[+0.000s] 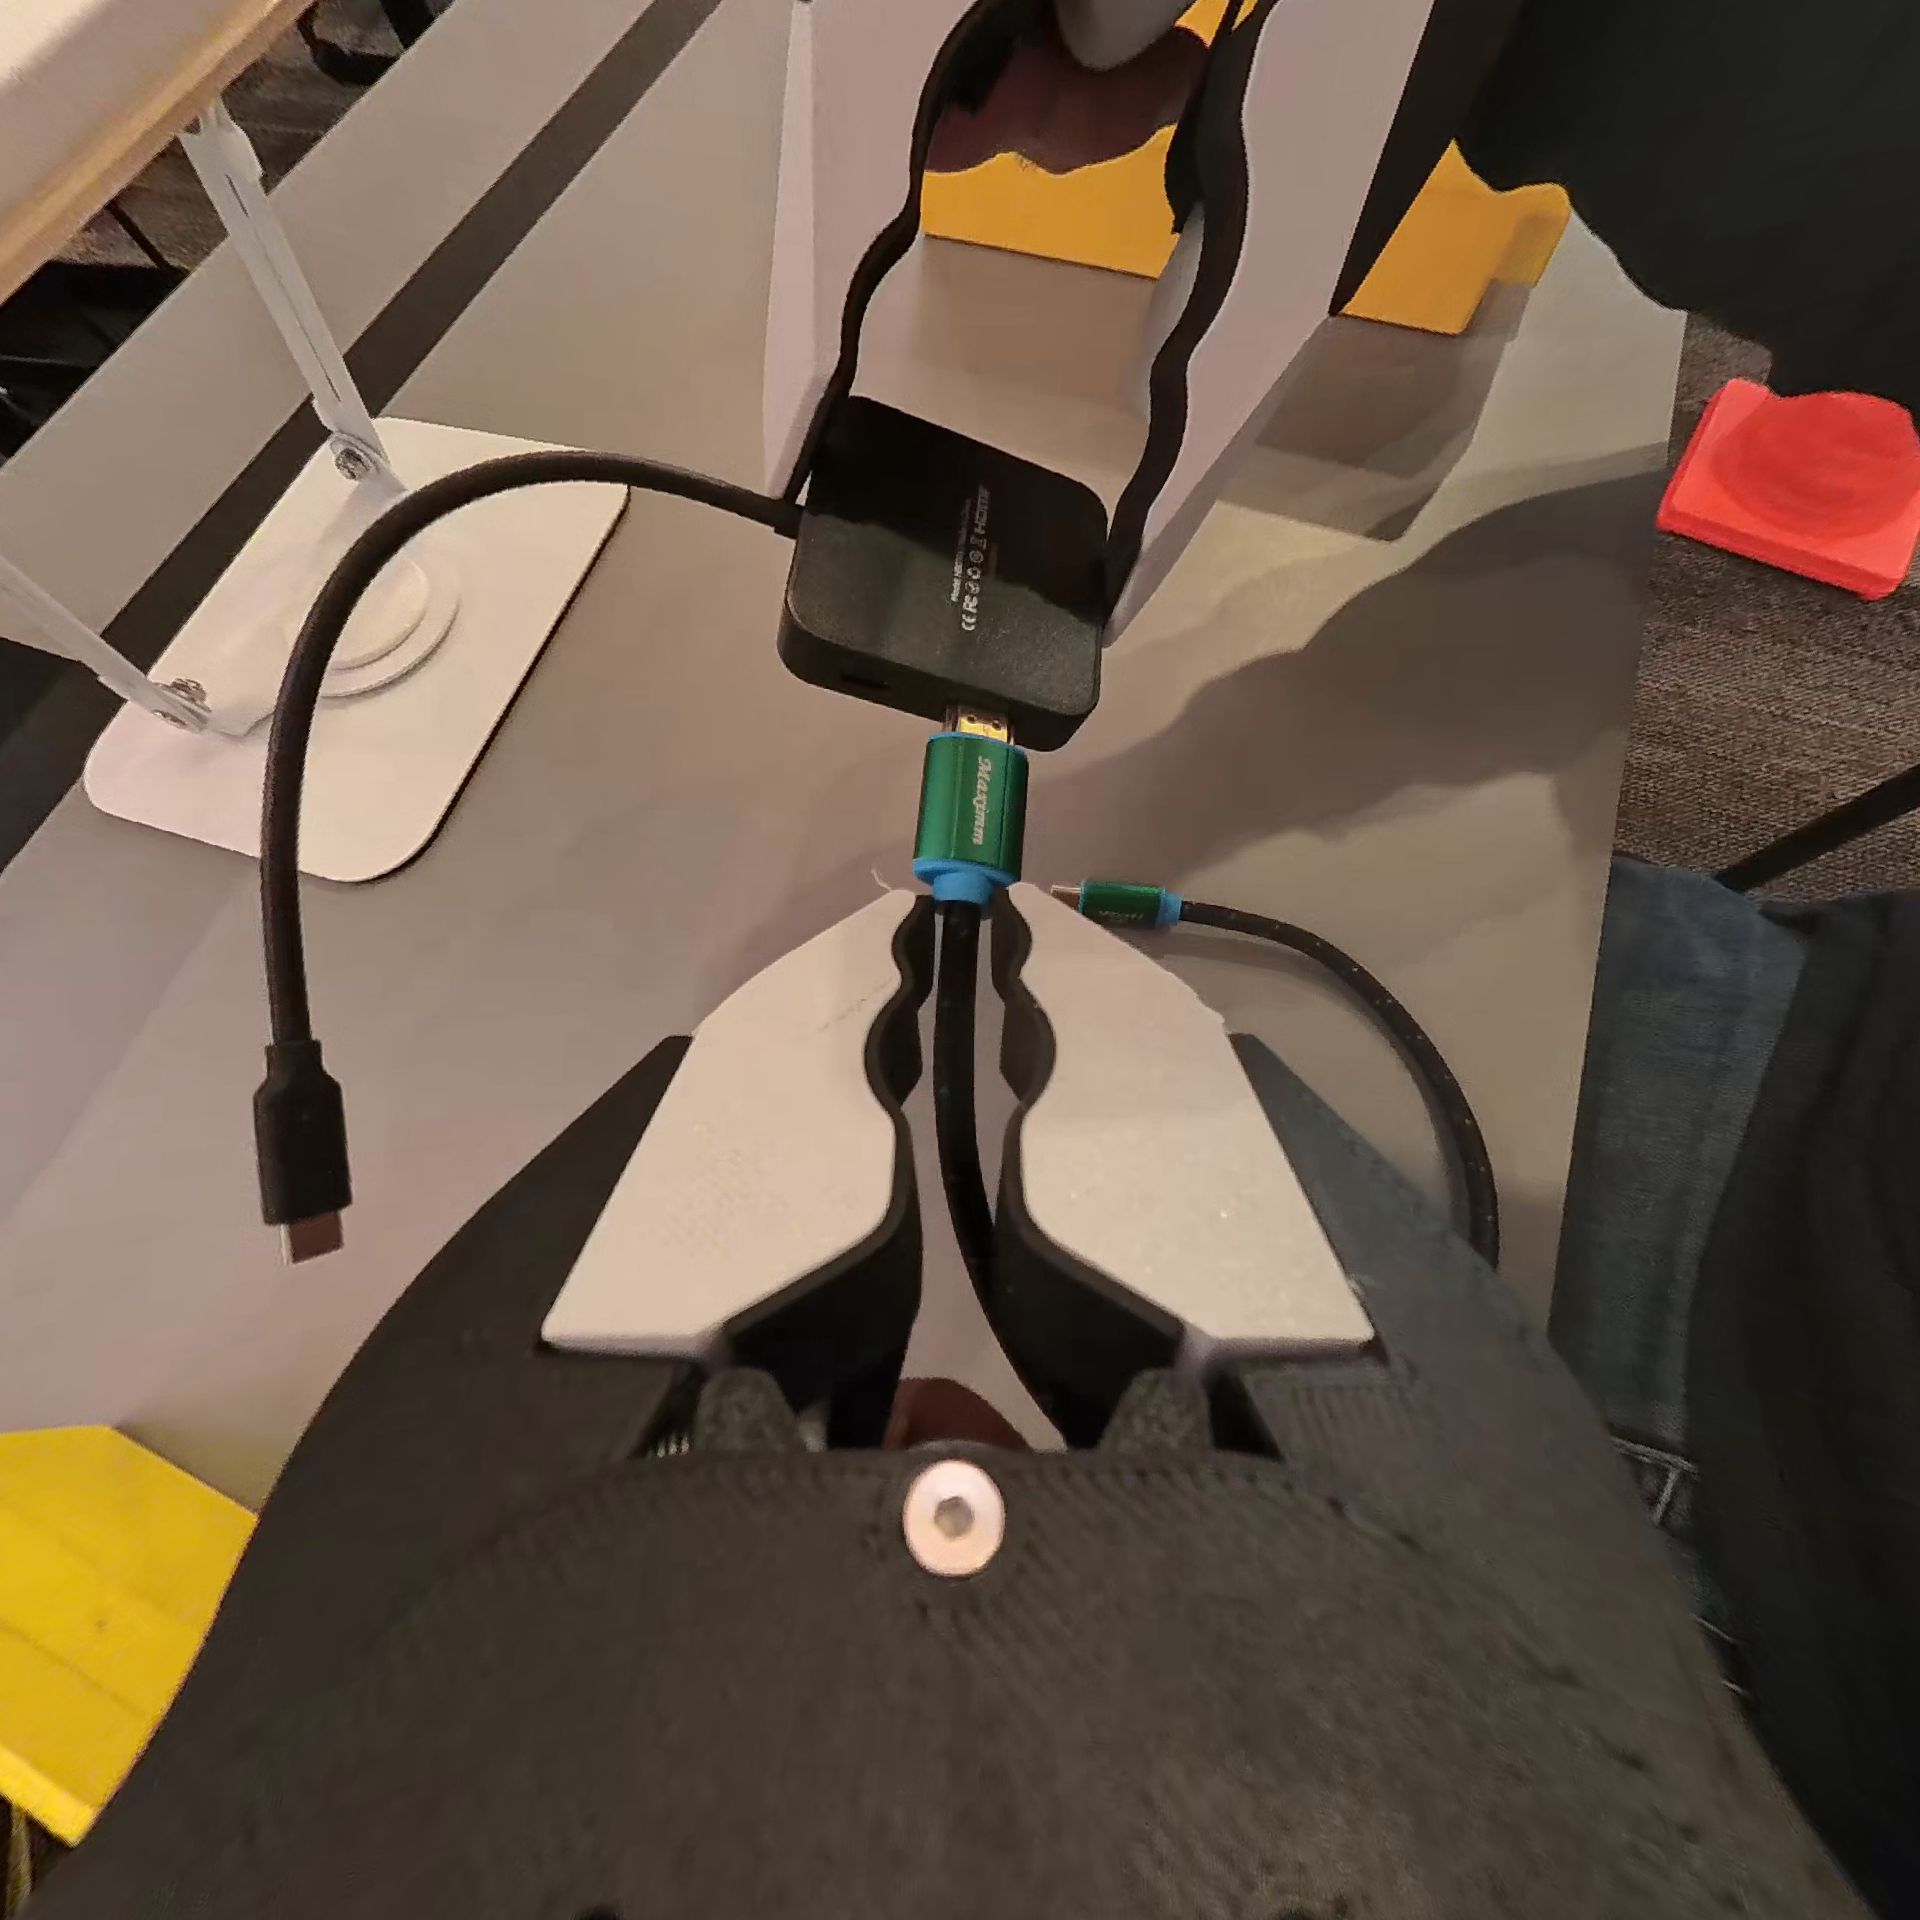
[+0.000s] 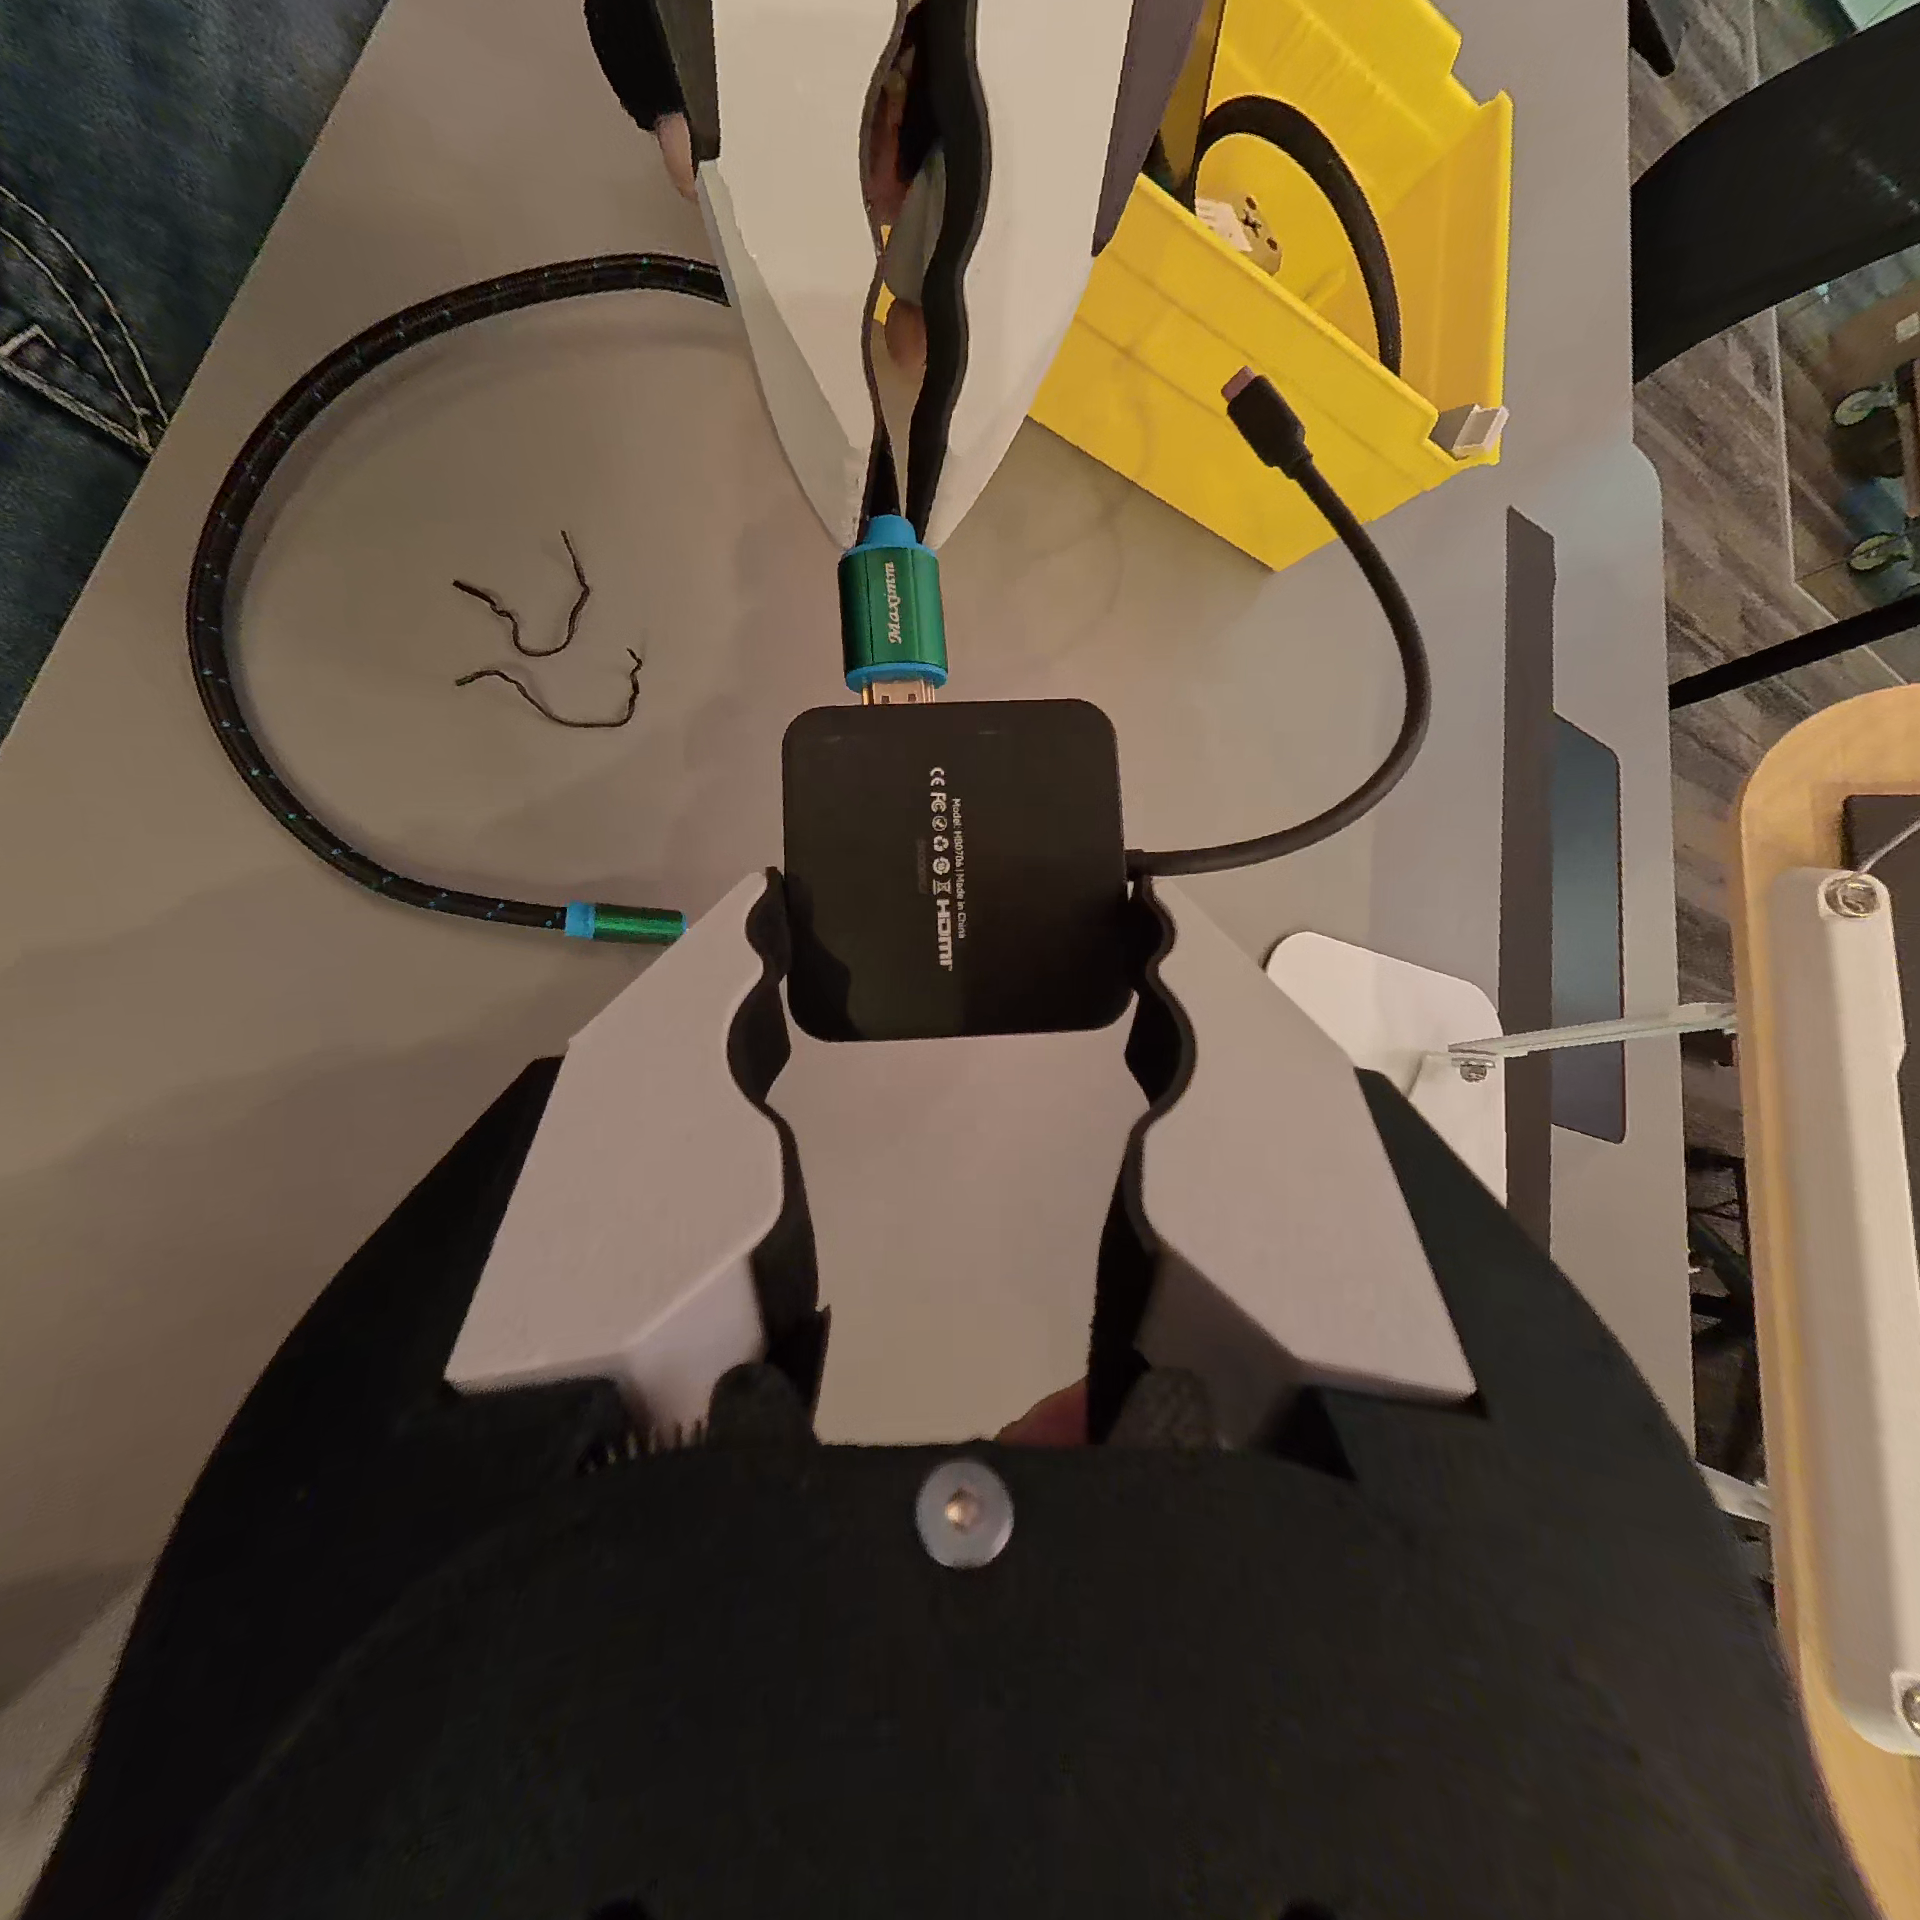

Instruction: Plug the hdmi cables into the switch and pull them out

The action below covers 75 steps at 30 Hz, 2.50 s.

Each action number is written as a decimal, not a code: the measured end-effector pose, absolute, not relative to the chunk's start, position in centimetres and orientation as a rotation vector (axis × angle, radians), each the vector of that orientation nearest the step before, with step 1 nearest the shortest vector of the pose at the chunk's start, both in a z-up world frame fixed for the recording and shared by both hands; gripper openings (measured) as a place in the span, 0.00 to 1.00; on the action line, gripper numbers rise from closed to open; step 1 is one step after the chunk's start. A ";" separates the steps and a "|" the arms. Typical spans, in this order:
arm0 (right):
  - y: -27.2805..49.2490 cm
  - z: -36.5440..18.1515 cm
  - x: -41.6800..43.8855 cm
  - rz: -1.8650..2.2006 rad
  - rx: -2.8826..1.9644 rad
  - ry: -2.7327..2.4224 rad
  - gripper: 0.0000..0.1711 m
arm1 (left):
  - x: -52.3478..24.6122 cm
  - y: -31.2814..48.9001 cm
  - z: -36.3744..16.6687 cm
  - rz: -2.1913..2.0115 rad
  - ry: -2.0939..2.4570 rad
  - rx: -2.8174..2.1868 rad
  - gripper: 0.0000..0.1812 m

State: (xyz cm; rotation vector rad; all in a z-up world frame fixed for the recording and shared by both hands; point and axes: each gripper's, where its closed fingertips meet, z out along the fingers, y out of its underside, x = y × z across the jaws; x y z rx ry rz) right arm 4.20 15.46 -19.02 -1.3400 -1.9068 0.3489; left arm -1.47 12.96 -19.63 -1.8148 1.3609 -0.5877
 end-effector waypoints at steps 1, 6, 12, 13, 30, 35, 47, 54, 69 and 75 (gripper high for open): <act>15.5 -19.0 4.2 0.352 -1.338 -1.902 0.37 | -1.5 13.0 -19.6 -0.586 1.355 -1.812 0.05; 15.6 -18.9 4.3 0.368 -1.336 -1.879 0.37 | -1.2 13.1 -19.1 -0.591 1.337 -1.780 0.05; 15.4 -18.4 4.2 0.425 -1.304 -1.844 0.37 | -1.1 13.0 -18.7 -0.604 1.331 -1.748 0.05; 15.5 -18.4 4.2 0.418 -1.303 -1.845 0.37 | -1.1 13.1 -18.7 -0.607 1.325 -1.746 0.05; 14.8 -16.6 4.2 0.679 -1.234 -1.673 0.37 | -0.7 12.7 -16.0 -0.825 1.184 -1.567 0.05; 14.7 -16.3 4.2 0.704 -1.220 -1.658 0.37 | -0.6 12.6 -15.5 -0.848 1.159 -1.529 0.05; 14.5 -16.4 4.0 0.750 -1.222 -1.630 0.37 | -0.4 12.5 -15.9 -0.828 1.153 -1.503 0.05; 14.7 -16.3 4.0 0.744 -1.236 -1.605 0.37 | -0.5 12.7 -15.9 -0.828 1.144 -1.512 0.05; 14.5 -6.6 11.5 0.504 -1.331 -1.250 0.37 | -5.2 14.7 -6.7 -0.663 0.899 -1.336 0.19; 16.1 -0.2 21.2 0.241 -1.386 -0.975 0.37 | -6.7 15.2 -5.7 -0.661 0.843 -1.337 0.17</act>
